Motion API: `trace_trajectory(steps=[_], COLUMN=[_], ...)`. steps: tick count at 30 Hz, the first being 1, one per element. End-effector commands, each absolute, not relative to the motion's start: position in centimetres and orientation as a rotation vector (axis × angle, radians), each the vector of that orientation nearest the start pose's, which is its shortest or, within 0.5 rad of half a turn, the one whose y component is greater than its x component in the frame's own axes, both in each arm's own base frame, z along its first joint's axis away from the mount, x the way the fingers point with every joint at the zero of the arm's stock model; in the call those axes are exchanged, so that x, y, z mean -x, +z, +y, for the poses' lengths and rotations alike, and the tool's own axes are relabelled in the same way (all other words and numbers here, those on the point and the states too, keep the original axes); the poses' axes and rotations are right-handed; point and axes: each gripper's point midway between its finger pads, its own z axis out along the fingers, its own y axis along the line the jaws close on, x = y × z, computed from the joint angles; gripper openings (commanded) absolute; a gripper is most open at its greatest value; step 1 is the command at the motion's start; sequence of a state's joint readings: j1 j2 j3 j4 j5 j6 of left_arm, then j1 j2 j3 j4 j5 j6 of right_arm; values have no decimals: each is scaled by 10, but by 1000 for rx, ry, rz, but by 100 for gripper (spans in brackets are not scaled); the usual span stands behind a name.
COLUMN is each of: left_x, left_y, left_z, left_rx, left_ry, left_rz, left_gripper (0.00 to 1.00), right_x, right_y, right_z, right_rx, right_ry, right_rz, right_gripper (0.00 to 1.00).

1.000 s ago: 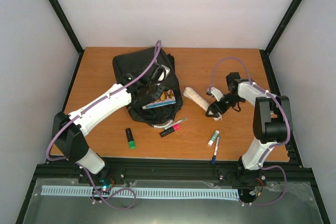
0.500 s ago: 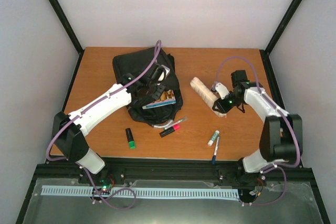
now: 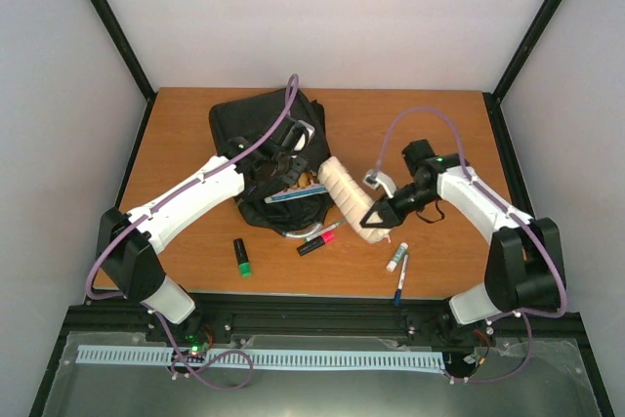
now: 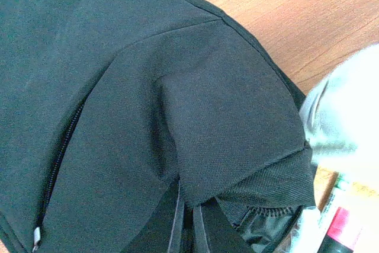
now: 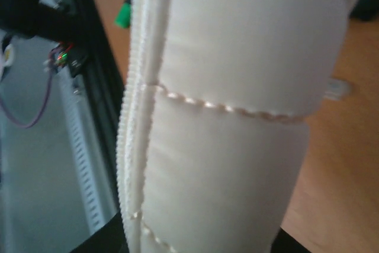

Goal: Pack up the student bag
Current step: Pick up the stationery from the center of the board, then place the stationery in the student bag.

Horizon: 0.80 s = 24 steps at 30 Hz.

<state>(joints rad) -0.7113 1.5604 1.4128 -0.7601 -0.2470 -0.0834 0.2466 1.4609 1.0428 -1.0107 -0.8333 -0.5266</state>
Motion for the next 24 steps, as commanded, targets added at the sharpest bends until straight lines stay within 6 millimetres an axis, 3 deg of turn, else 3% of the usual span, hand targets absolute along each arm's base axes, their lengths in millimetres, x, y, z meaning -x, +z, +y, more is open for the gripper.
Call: trace_trajectory(steps=[1,6,8,16,24], left_x=[-353,-354,-353,-352,-351], left_y=[250,253,255,259,264], left_z=[-249,-246,-247,-247,-248], left_rx=[-576,-566,-567,-566,-562], left_ry=[-121,-111,-117,-131,-154], left_rz=[2256,2249,2244,2231,2216], left_gripper=[2,1,1,1,1], right_x=[-194,-172,-172,-193,-236], right_y=[153,147,143,137,125], right_z=[226,244,248,271,301], right_rx=[1175,1300,1301,1128,925], right_ry=[1393,1532,1542,1776,1985], right_rz=[2418,2408,2417,2446,2467], right_gripper=[28,27,27,25,25])
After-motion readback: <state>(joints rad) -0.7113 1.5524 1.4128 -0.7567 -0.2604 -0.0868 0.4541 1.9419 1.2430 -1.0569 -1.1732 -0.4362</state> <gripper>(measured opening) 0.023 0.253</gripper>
